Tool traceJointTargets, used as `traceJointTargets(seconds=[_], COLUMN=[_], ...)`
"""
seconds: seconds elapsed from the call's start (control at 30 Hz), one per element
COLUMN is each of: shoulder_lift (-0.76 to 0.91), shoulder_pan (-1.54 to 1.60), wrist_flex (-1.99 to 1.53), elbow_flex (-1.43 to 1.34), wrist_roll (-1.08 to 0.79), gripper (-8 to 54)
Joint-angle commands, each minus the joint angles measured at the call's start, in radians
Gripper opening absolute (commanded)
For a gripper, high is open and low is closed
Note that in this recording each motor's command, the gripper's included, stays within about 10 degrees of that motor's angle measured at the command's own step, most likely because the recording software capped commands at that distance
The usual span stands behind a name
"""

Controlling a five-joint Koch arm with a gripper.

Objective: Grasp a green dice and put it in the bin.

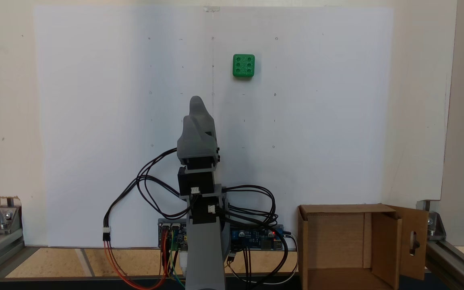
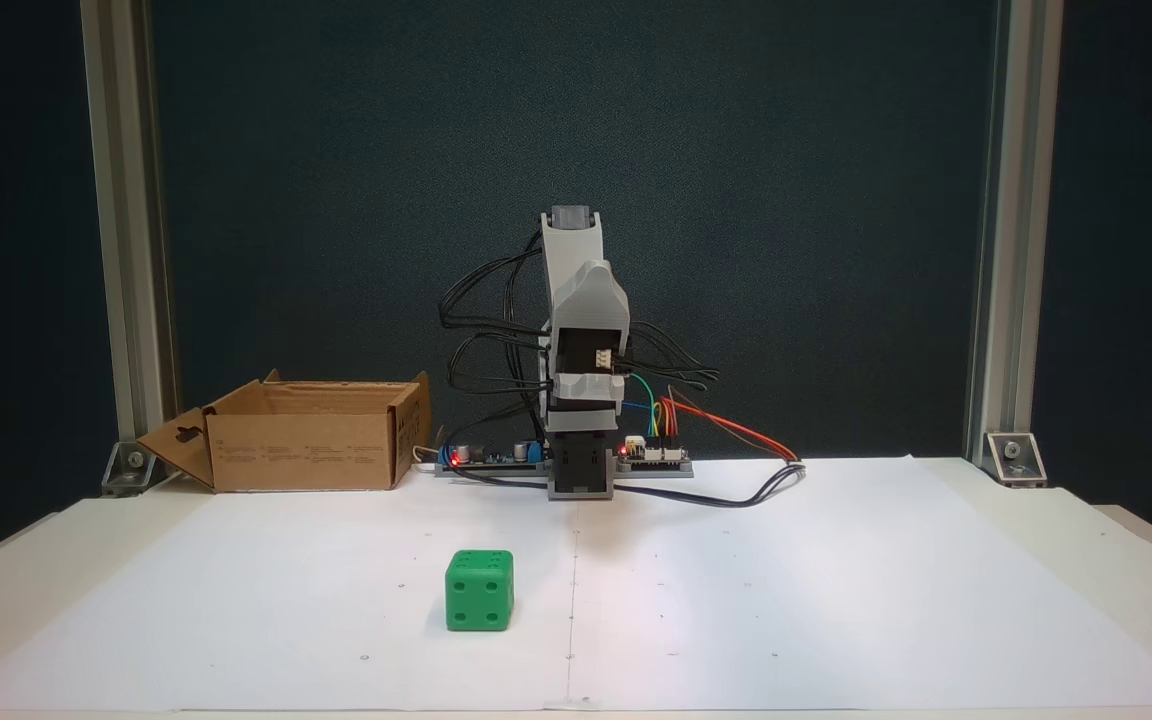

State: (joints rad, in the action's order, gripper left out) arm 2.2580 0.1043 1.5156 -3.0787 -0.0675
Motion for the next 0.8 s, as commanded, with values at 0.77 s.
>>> traceJointTargets(seconds=[0.77], shoulder_lift=[0.112], shoulder_pan=[0.075], wrist_flex=[-0.466], elbow_flex=[0.239], wrist_roll=[-0.06], gripper=[43.1])
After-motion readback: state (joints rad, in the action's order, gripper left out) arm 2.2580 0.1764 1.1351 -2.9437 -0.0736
